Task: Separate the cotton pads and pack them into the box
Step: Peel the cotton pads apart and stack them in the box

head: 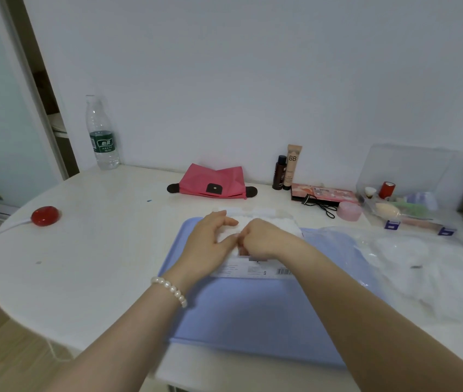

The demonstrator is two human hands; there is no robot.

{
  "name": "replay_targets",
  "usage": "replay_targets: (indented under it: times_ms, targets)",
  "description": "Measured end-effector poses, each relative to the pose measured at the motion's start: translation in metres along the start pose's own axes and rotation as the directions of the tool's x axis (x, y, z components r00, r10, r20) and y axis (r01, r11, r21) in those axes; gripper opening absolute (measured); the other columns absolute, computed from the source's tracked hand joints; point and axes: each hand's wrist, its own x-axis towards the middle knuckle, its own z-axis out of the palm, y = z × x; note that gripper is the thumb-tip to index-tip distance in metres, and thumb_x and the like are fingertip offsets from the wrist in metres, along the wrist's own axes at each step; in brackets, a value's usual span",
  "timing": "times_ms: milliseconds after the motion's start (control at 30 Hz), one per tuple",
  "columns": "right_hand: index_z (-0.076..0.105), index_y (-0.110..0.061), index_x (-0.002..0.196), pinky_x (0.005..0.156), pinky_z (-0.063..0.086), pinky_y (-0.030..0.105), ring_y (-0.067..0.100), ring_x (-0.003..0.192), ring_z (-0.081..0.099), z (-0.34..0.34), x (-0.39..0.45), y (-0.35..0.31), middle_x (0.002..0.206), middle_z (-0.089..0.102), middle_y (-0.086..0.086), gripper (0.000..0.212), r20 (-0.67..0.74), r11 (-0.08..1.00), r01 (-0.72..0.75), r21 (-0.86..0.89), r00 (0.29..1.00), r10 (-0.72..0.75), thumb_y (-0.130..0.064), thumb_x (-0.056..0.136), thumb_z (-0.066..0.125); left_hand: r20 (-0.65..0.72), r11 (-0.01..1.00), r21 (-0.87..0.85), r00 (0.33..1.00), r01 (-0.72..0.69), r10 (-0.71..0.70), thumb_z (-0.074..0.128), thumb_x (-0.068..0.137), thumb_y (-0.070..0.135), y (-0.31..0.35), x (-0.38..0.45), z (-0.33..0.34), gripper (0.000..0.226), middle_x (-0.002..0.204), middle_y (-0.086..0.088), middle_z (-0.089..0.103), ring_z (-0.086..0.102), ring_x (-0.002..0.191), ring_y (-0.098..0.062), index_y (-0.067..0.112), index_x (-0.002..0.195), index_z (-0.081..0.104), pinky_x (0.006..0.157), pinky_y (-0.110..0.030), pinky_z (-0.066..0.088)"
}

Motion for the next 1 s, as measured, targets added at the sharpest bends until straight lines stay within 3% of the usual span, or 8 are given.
replay_targets:
  times_ms: [133,233,333,467,667,800,900,1000]
  targets:
    - [0.062,0.0,0.113,0.084,0.05,0.036,0.023,0.086,0.056,-0.003,-0.004,0.002,0.114,0.064,0.019,0.03,-0.009,1.0,0.003,0.016,1.0,-0.003,-0.006,0.087,0.049,-0.046,0.998,0.058,0.998,-0.029,0.032,0.061,0.087,0.01,-0.001,-0.002,0.001,0.024,0.135,-0.004,0.05,0.038,0.133,-0.017,0.01,0.111,0.063,0.102,-0.017,0.025]
    - [0.063,-0.01,0.101,0.075,0.049,0.033,0.024,0.087,0.059,-0.028,-0.026,0.015,0.103,0.066,0.008,0.022,-0.314,0.998,-0.009,-0.063,0.949,-0.012,-0.009,0.083,0.052,-0.203,0.974,0.193,0.966,-0.123,0.162,0.06,0.084,0.004,0.015,-0.002,0.0,0.017,0.113,-0.005,0.06,0.05,0.113,-0.022,0.008,0.099,0.067,0.088,-0.014,0.026]
    - [0.048,-0.017,0.096,0.055,0.035,0.027,0.022,0.083,0.051,-0.052,-0.052,0.039,0.095,0.054,0.003,0.026,-0.504,0.936,-0.147,-0.319,0.863,-0.037,-0.022,0.075,0.064,-0.162,0.959,0.186,0.955,-0.216,0.247,0.058,0.085,0.006,0.052,-0.005,0.012,0.014,0.099,0.001,0.061,0.049,0.093,-0.012,0.01,0.094,0.069,0.079,-0.014,0.03]
    - [0.033,-0.017,0.122,0.065,0.037,0.032,0.027,0.104,0.045,-0.052,-0.07,0.08,0.116,0.042,0.009,0.069,-0.386,0.843,-0.391,-0.37,0.89,0.243,-0.037,0.07,0.074,0.121,0.96,0.099,0.961,-0.261,0.249,0.055,0.086,0.006,0.097,-0.007,0.05,0.021,0.098,-0.002,0.07,0.056,0.082,-0.009,0.01,0.099,0.072,0.074,-0.011,0.037]
    - [0.055,-0.016,0.089,0.096,0.036,0.042,0.029,0.107,0.049,-0.06,-0.08,0.13,0.106,0.057,0.007,0.014,-0.453,0.847,-0.518,-0.121,0.788,0.417,-0.025,0.082,0.047,0.43,0.968,0.188,0.9,-0.166,0.071,0.044,0.09,0.0,0.123,-0.004,0.113,0.032,0.119,-0.008,0.064,0.058,0.112,-0.02,0.007,0.113,0.066,0.091,-0.021,0.041]
    - [0.054,-0.019,0.117,0.108,0.012,0.06,0.033,0.134,0.023,-0.067,-0.083,0.154,0.132,0.044,0.011,0.044,-0.364,0.837,-0.546,0.041,0.772,0.522,-0.041,0.087,0.032,0.498,0.948,0.261,0.867,-0.182,0.03,0.04,0.091,-0.001,0.131,-0.004,0.153,0.037,0.127,-0.012,0.058,0.052,0.118,-0.025,0.004,0.122,0.059,0.09,-0.024,0.039]
    - [0.048,-0.018,0.125,0.108,0.021,0.051,0.03,0.132,0.03,-0.084,-0.097,0.173,0.136,0.044,0.006,0.074,-0.264,0.888,-0.44,0.131,0.848,0.46,-0.073,0.078,0.03,0.499,0.955,0.239,0.866,-0.175,0.034,0.039,0.091,-0.001,0.135,-0.001,0.173,0.037,0.126,-0.014,0.057,0.052,0.117,-0.028,0.002,0.124,0.056,0.086,-0.026,0.039]
    - [0.054,-0.017,0.124,0.096,0.034,0.032,0.021,0.117,0.046,-0.113,-0.116,0.187,0.124,0.05,-0.002,0.072,-0.19,0.907,-0.329,0.261,0.904,0.383,-0.073,0.079,0.043,0.529,0.963,0.221,0.849,-0.154,0.014,0.044,0.091,0.006,0.135,0.003,0.178,0.032,0.119,-0.016,0.059,0.054,0.111,-0.032,0.003,0.121,0.056,0.078,-0.026,0.039]
